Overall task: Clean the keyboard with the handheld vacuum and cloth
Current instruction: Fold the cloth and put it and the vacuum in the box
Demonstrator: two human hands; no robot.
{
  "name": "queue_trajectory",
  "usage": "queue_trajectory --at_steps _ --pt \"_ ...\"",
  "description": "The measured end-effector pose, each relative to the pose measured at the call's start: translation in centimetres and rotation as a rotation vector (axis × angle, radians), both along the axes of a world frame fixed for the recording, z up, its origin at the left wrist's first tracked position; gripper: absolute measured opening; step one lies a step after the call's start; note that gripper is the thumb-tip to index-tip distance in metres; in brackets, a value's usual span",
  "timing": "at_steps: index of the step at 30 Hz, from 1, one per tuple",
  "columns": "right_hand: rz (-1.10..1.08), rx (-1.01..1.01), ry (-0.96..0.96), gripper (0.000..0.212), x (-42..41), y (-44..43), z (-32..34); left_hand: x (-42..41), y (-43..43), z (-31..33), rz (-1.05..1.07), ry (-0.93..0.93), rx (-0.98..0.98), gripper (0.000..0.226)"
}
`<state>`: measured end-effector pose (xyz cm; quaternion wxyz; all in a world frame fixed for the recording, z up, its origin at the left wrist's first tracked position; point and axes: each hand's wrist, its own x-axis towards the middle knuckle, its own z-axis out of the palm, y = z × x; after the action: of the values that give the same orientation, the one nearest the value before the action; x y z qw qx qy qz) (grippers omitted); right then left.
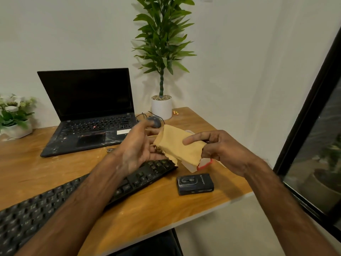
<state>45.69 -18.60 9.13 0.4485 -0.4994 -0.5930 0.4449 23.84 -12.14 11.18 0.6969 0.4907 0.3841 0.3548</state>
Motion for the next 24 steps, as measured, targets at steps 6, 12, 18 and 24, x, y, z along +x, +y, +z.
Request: queue_trajectory --at_steps 6,12,18,24 --pt "0.016 -0.092 0.100 0.027 2.1 1.5 1.1 3.5 2.8 0.0 0.022 0.285 0.244 0.035" --pt "-0.301 -0.034 -0.292 0.018 1.7 4.9 0.3 8.4 8.3 -1.4 0.131 0.529 0.502 0.034" --pt "-0.262 -0.202 -0.710 0.024 1.5 7.4 -1.4 10.6 10.6 -3.7 -0.007 1.203 0.988 0.036" --pt "-0.200 -0.219 -1.043 0.029 1.4 9.1 -1.7 12.8 10.4 -3.6 -0.176 1.648 1.284 0.046"
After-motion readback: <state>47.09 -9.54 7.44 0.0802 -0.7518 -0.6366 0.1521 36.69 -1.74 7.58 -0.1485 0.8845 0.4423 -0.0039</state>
